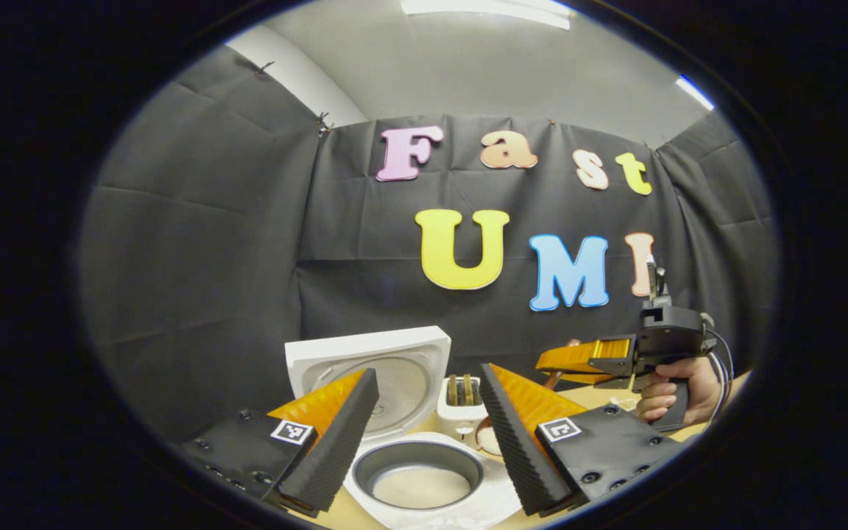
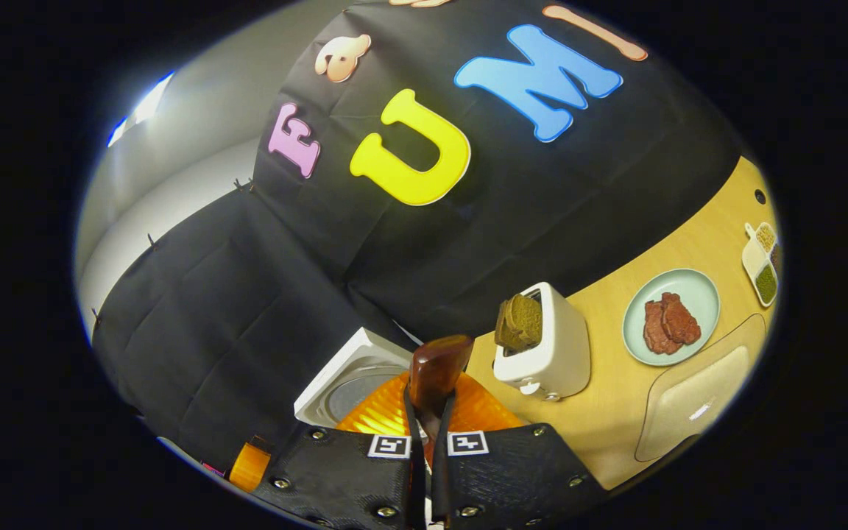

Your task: Close the left gripper, press the button to open the rice cooker; take a wooden spoon from the chopstick holder with the right hand, scoop a spoonful of rice and pour it into the rice cooker, then put the wooden spoon back into the chopstick holder.

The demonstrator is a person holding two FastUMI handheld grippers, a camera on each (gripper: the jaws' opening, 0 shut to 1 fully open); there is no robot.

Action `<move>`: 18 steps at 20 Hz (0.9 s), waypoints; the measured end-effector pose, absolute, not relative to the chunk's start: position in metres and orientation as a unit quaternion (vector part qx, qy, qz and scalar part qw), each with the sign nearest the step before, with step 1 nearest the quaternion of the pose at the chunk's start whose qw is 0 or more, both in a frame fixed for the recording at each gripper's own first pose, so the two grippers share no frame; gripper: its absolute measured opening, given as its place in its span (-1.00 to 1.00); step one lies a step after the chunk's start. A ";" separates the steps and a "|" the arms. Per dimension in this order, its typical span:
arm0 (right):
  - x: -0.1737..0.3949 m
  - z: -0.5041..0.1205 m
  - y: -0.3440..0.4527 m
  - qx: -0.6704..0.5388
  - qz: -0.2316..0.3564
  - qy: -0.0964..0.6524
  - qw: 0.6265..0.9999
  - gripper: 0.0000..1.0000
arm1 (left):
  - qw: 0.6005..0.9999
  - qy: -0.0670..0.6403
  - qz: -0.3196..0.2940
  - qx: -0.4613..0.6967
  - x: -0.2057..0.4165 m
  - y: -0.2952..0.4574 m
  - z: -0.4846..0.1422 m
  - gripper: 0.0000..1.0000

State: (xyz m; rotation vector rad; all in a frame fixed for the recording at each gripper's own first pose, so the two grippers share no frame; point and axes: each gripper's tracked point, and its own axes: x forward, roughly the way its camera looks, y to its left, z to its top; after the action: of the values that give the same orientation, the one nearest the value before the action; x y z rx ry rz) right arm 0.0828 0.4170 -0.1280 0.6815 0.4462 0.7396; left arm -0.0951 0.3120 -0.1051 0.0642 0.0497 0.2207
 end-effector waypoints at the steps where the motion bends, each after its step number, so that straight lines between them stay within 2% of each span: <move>1: 0.083 -0.131 0.427 0.312 0.356 0.212 0.855 -0.92 | 0.993 0.025 0.113 0.032 -0.096 0.315 -0.105 0.94; 11: 0.081 -0.163 0.503 0.197 0.400 0.215 0.869 -0.92 | 0.989 0.019 0.144 0.029 -0.117 0.337 -0.104 0.94; 18: 0.068 -0.171 0.531 0.065 0.453 0.175 0.872 -0.92 | 0.987 0.019 0.156 0.023 -0.124 0.341 -0.103 0.92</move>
State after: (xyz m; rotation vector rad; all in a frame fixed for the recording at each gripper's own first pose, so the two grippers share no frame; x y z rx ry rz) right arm 0.0681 0.5313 -0.1709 0.1369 0.3662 0.9470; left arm -0.1235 0.3414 -0.1026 0.0460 0.0374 0.3137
